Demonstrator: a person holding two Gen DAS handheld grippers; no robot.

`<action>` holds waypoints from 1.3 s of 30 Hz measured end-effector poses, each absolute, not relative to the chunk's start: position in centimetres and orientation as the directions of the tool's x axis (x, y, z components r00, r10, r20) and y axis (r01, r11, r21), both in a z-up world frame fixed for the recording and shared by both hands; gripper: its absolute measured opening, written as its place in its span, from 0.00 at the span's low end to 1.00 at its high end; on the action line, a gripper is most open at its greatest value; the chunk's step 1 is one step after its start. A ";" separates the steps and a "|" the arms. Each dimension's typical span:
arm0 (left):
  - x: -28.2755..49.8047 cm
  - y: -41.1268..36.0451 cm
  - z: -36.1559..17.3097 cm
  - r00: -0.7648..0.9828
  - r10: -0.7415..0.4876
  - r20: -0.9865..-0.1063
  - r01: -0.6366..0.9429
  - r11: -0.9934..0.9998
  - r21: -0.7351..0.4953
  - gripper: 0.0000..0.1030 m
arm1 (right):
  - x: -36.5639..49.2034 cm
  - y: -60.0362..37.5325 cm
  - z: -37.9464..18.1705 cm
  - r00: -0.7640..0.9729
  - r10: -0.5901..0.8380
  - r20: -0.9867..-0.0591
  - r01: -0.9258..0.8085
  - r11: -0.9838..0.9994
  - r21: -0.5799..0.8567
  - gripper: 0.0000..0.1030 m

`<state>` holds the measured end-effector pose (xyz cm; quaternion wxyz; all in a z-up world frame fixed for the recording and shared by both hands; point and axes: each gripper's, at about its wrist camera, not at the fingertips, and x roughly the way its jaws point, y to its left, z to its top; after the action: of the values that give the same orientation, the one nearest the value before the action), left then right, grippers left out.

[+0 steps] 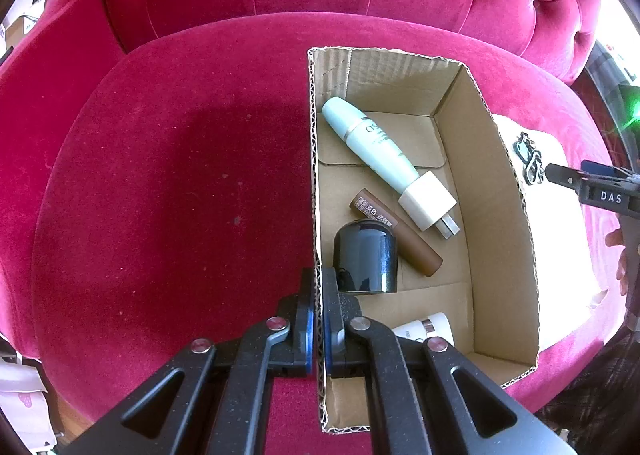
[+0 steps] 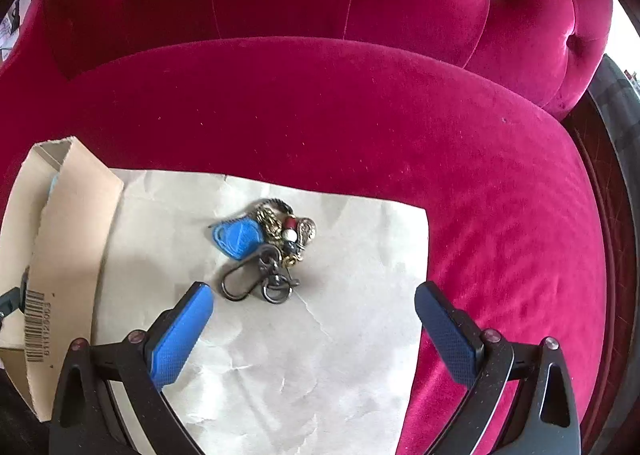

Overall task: Organize rigid objects
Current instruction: 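Move the right gripper back over the keyring with the blue tag, then grasp the keyring by its metal rings with the right gripper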

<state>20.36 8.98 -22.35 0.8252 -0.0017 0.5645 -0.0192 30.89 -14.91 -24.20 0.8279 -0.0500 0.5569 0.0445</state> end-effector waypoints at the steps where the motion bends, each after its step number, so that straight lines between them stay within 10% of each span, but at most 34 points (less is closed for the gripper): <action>1: 20.4 9.0 -22.4 0.362 -0.034 -0.931 0.030 0.999 -0.025 0.03 | 30.9 -15.0 -24.3 0.374 0.019 -0.927 -0.129 0.991 -0.032 1.00; 34: 20.5 9.1 -22.4 0.358 -0.042 -0.933 0.028 0.999 -0.034 0.03 | 33.8 -12.4 -26.5 0.345 0.059 -0.937 -0.140 0.990 0.011 0.99; 39: 20.5 9.1 -22.4 0.357 -0.039 -0.933 0.027 0.999 -0.032 0.03 | 34.2 -12.7 -26.5 0.342 0.063 -0.938 -0.130 0.991 0.019 0.86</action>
<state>20.53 9.06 -22.43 0.8236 -0.0056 0.5668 -0.0200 34.22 -12.73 -26.55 0.8186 -0.0295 0.5706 0.0591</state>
